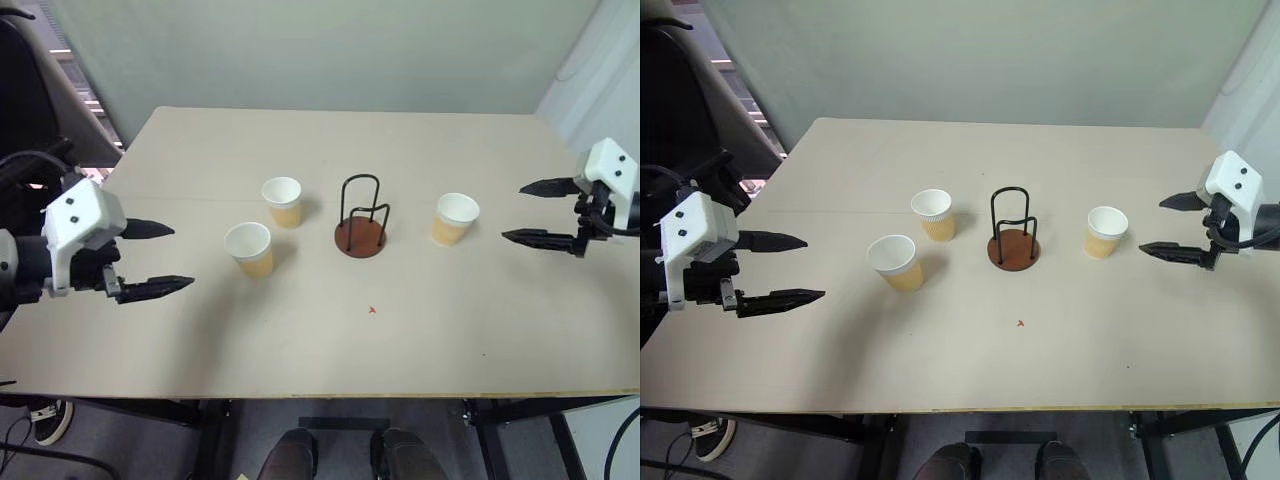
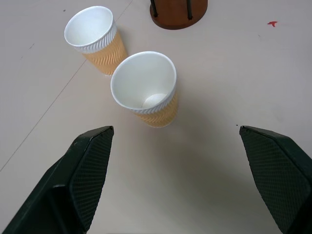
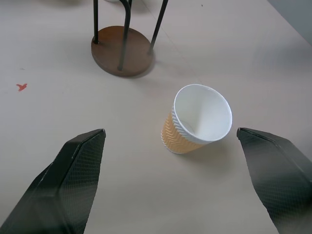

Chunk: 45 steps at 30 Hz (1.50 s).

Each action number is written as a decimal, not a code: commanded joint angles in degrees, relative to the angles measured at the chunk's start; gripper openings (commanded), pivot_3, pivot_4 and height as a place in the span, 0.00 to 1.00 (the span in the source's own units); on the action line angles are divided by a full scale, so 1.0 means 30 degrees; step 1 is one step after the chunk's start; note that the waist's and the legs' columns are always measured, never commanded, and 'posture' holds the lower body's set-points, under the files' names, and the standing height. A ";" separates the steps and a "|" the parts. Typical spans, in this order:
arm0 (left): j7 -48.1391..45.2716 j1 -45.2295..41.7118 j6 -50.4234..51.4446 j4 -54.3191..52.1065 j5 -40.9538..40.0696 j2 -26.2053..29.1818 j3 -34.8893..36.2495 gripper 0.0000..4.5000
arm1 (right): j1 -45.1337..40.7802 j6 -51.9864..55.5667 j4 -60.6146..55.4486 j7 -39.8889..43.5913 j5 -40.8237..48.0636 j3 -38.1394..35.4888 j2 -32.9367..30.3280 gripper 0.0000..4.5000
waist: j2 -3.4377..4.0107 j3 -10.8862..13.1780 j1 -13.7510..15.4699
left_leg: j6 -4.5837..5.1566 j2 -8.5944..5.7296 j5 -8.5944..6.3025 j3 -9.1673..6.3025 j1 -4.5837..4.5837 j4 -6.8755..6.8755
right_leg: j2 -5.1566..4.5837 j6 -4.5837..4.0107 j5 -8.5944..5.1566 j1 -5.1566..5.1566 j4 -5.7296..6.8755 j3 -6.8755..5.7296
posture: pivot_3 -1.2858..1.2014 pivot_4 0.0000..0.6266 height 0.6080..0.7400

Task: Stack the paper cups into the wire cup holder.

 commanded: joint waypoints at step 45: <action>-0.1146 -0.7101 -0.0665 0.0919 0.0674 -0.1297 -0.5058 1.00 | -0.5605 -0.1724 0.4279 -0.7491 -0.3746 0.4539 1.1684 0.73 | -0.0012 0.0012 0.0163 | -0.0129 0.0070 0.0168 -0.0025 -0.0324 0.0010 | 0.0068 0.0028 0.0081 -0.0317 0.0010 -0.0024 | 0.52 0.24 1.00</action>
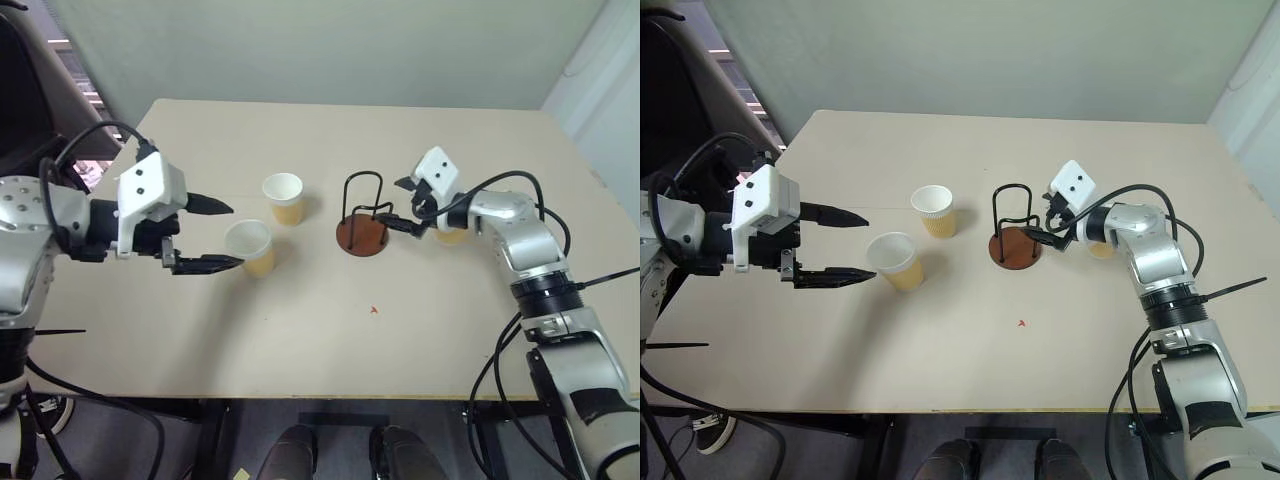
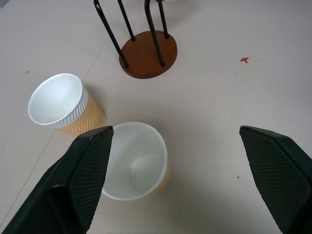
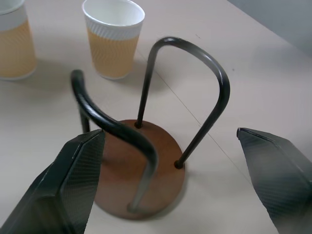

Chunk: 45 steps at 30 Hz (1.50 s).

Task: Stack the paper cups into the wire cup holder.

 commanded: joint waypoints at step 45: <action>-0.3445 -0.4682 -0.1235 0.0530 0.0697 -0.2781 -0.4381 1.00 | 1.0489 1.0284 -1.9973 -0.0491 0.5766 -0.2746 -0.5863 0.07 | -0.0036 -0.0010 0.0023 | 0.0125 0.0004 0.0200 0.0019 0.0064 0.0038 | 0.0000 -0.0014 0.0254 0.0075 -0.0010 0.0008 | 0.52 0.24 1.00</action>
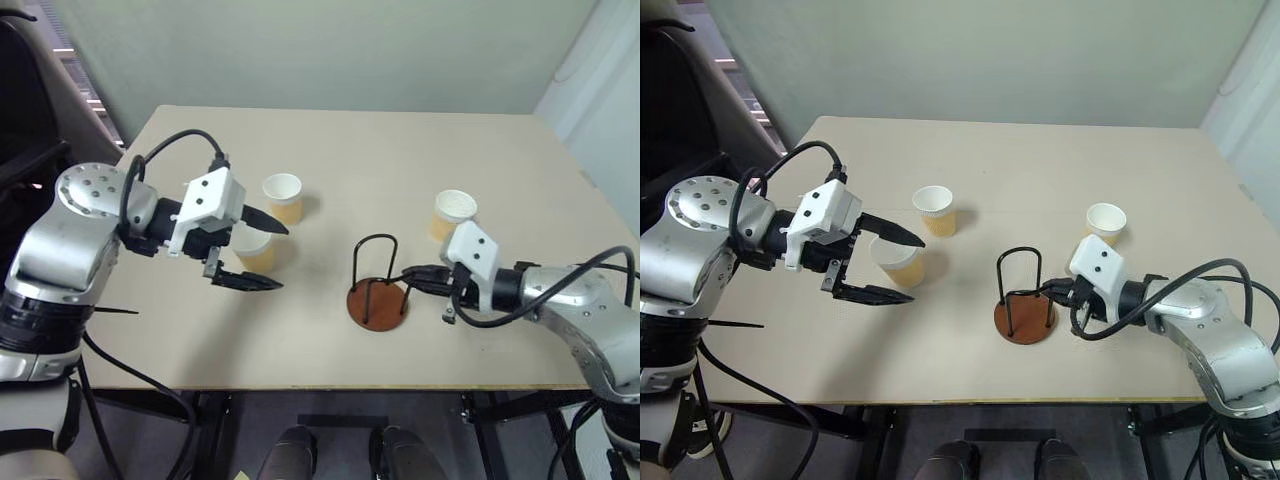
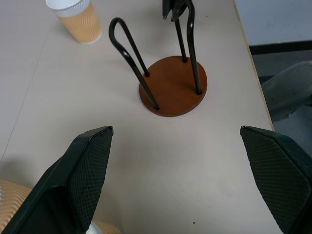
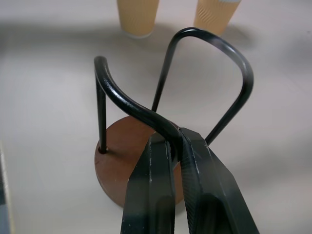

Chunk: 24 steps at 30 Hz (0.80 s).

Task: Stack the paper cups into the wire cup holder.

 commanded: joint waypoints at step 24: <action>0.1347 -0.1874 -0.1525 0.2031 0.1028 -0.1270 0.0583 1.00 | -0.7882 -1.0022 1.4545 0.5514 -0.4625 0.0950 -0.5151 0.94 | -0.0023 -0.0015 -0.0060 | 0.0145 -0.0009 -0.0013 -0.0005 0.0012 -0.0011 | 0.0007 0.0037 0.0088 0.0006 -0.0035 0.0026 | 0.52 0.24 1.00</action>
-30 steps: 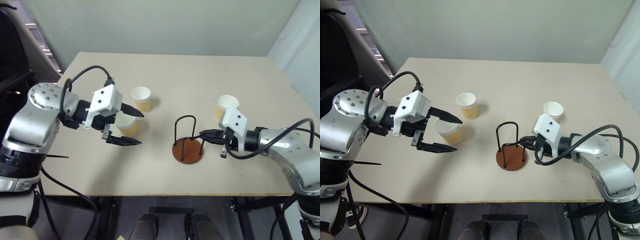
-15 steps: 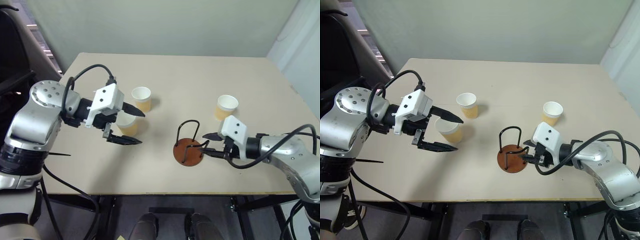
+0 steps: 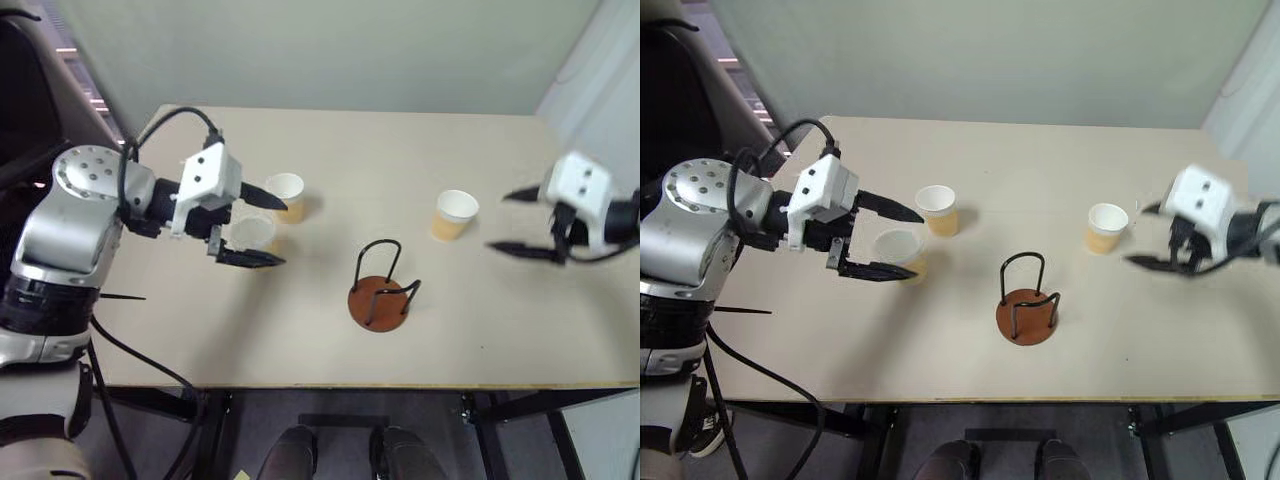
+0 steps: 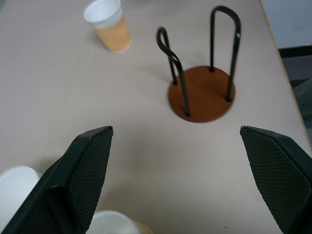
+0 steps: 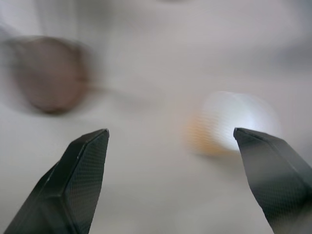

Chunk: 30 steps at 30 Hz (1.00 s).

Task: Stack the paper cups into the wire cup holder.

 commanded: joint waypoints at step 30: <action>0.1822 0.2400 0.1812 -0.3315 -0.0876 0.0948 0.1825 1.00 | -0.6941 -0.8515 1.3191 0.1625 -0.5994 0.3744 0.6495 0.00 | 0.0048 0.0028 0.0150 | -0.0088 0.0035 0.0003 -0.0020 -0.0069 -0.0041 | 0.0035 -0.0127 0.0014 -0.0112 0.0026 -0.0022 | 0.52 0.24 1.00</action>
